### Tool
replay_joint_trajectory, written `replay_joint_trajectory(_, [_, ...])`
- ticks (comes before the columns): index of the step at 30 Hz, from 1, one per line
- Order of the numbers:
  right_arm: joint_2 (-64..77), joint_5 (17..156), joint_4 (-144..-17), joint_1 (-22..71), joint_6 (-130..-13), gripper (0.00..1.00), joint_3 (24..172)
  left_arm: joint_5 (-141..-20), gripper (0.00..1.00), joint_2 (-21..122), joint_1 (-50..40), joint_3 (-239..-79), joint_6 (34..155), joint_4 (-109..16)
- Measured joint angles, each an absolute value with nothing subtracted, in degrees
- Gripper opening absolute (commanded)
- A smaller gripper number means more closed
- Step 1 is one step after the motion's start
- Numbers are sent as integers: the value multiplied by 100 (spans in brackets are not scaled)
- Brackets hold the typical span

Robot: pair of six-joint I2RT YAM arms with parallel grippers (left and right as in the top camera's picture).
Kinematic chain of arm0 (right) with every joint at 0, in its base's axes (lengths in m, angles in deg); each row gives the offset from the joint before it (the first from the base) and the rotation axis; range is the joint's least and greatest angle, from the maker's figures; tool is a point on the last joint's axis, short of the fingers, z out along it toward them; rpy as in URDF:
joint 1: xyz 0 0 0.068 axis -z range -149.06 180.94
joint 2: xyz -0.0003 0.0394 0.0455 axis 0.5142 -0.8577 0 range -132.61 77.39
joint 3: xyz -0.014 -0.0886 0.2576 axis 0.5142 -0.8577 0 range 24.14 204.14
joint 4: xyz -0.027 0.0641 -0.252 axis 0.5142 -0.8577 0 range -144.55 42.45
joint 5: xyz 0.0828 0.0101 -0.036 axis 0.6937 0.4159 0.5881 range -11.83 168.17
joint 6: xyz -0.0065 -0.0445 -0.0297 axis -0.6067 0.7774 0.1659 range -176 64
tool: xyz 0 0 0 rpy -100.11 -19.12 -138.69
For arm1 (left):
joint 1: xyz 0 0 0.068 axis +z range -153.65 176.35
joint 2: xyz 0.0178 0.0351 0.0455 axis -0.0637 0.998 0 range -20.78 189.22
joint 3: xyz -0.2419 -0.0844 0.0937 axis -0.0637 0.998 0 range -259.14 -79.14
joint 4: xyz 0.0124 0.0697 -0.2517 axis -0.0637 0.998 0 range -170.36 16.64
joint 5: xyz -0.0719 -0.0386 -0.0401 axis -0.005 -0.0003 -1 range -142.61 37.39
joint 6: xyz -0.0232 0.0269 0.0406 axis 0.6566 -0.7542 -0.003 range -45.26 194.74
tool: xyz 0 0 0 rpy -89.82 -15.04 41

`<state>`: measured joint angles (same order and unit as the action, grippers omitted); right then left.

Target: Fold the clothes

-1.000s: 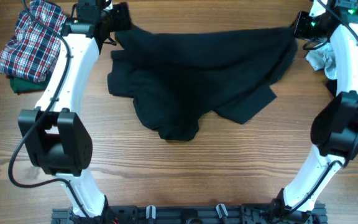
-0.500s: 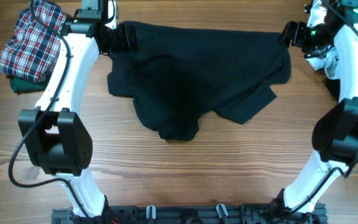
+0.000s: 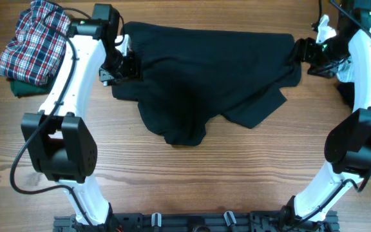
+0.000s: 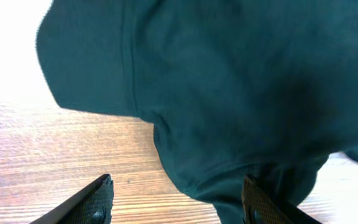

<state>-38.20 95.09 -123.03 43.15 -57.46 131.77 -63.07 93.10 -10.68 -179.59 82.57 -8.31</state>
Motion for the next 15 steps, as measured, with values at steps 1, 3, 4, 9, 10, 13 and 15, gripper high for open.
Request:
replay_joint_trajectory(1, [-3820,9512,-12201,4315,-5746,74,13066,-6289,64,9304,-1116,-17856,8259,-853])
replay_joint_trajectory(3, [-3820,9512,-12072,4315,-5748,74,12887,-6237,62,9291,-1212,-17616,8290,-944])
replay_joint_trajectory(4, [-3820,9531,-11982,4315,-5748,73,12773,-6204,59,9291,-1252,-17511,8310,-999])
replay_joint_trajectory(9, [-3820,9619,-11785,4315,-5748,73,12439,-6031,46,9291,-1499,-16883,8578,-1320])
replay_joint_trajectory(10, [-3820,9619,-11759,4315,-5746,73,12408,-5985,45,9291,-1536,-16789,8661,-1360])
replay_joint_trajectory(13, [-3820,9621,-11672,4315,-5746,74,12393,-5854,45,9291,-1580,-16571,8830,-1495])
replay_joint_trajectory(15, [-3820,9651,-11617,4315,-5746,74,12390,-5778,45,9291,-1584,-16385,8994,-1685])
